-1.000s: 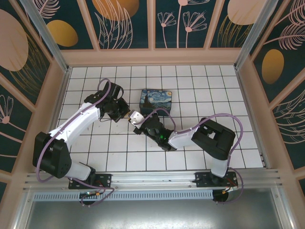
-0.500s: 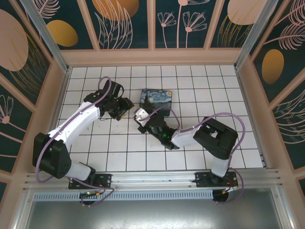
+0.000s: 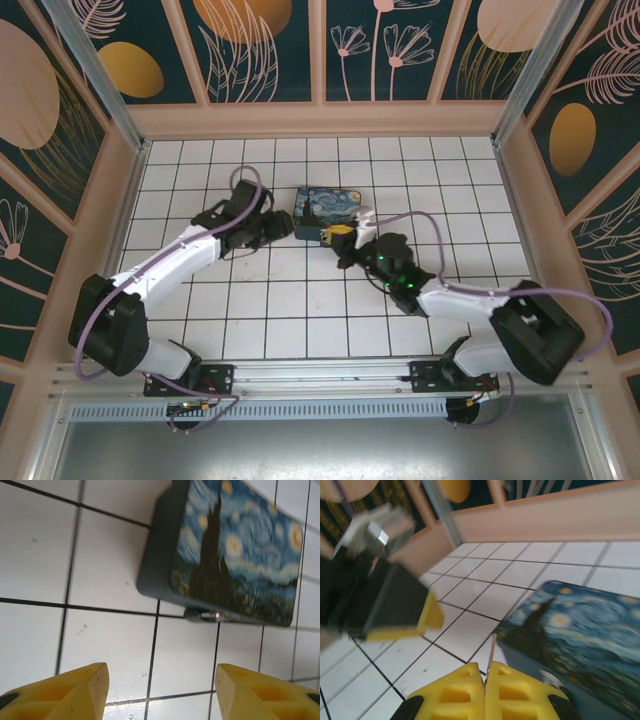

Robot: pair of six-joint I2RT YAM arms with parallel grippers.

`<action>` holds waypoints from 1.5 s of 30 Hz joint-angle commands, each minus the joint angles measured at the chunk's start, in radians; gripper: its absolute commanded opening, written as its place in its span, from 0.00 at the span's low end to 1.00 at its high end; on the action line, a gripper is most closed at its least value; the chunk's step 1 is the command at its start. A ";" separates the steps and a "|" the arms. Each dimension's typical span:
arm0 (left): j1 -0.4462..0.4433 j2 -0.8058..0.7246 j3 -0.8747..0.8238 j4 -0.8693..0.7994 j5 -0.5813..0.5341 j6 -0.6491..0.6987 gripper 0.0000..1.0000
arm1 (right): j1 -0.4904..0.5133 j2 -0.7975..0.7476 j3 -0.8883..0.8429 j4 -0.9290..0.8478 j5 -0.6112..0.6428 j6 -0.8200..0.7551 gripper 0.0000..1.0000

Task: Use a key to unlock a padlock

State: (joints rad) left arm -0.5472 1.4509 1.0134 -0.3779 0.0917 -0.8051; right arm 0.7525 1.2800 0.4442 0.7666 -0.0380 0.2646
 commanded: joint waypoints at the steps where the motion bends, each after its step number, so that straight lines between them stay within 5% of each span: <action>1: -0.071 0.024 -0.035 0.201 -0.055 0.106 0.61 | -0.079 -0.122 -0.098 -0.121 -0.056 0.193 0.00; 10: -0.264 0.206 -0.047 0.298 -0.236 0.179 0.64 | -0.170 -0.408 -0.239 -0.199 -0.003 0.272 0.00; 16: -0.287 0.335 0.003 0.334 -0.354 0.180 0.68 | -0.177 -0.442 -0.234 -0.216 -0.008 0.256 0.00; 29: -0.298 0.530 0.138 0.358 -0.414 0.136 0.71 | -0.179 -0.436 -0.258 -0.197 -0.017 0.246 0.00; 37: -0.300 0.580 0.150 0.396 -0.472 0.090 0.62 | -0.178 -0.419 -0.257 -0.196 -0.050 0.227 0.00; 45: -0.300 0.603 0.179 0.393 -0.499 0.095 0.41 | -0.179 -0.409 -0.284 -0.163 -0.074 0.230 0.00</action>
State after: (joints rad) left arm -0.8478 2.0239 1.1702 -0.0006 -0.3943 -0.7044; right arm 0.5812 0.8795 0.1810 0.5598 -0.0994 0.5037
